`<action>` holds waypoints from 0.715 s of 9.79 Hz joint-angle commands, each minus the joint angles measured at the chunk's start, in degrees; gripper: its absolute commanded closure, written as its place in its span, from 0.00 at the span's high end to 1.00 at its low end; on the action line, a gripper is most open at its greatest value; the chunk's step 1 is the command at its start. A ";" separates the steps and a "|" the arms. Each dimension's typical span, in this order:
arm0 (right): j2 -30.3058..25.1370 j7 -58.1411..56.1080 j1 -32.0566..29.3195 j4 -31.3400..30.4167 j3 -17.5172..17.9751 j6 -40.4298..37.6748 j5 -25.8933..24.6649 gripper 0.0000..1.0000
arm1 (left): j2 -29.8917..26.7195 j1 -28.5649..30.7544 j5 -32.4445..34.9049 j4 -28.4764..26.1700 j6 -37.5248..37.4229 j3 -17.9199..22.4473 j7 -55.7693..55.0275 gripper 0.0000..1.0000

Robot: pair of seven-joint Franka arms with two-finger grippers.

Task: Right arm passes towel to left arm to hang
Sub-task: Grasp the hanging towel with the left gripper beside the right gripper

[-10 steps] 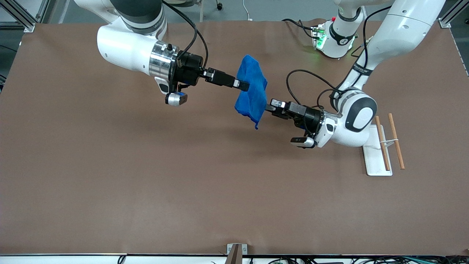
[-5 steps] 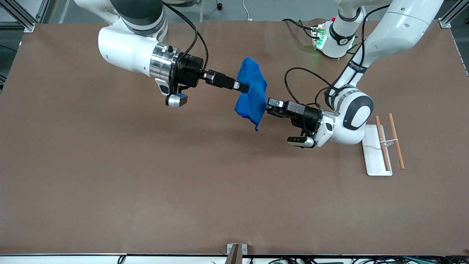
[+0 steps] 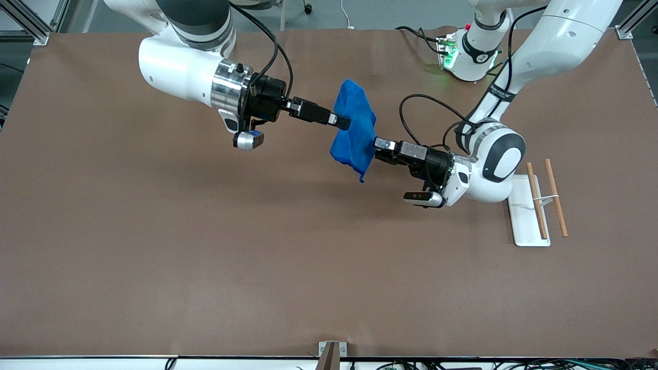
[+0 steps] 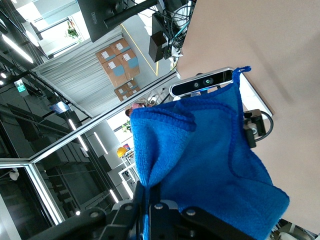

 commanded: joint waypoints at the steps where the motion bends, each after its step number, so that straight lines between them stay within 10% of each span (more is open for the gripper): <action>1: 0.73 -1.27 0.29 0.99 0.45 0.85 1.68 0.00 | 0.38 0.33 -0.56 -1.03 0.86 -0.06 1.38 0.06; 5: 0.73 -1.44 0.20 0.90 0.36 0.68 1.50 0.05 | -0.23 0.68 0.31 2.47 1.74 1.69 -4.03 0.00; 6: 0.73 -1.45 0.29 0.90 0.36 0.76 1.15 0.99 | -0.93 0.94 1.01 4.23 1.83 2.31 -8.68 0.00; 7: 0.56 -1.45 -0.41 0.03 0.36 0.42 0.80 1.00 | -1.81 0.94 5.54 6.59 2.88 3.80 -12.56 0.00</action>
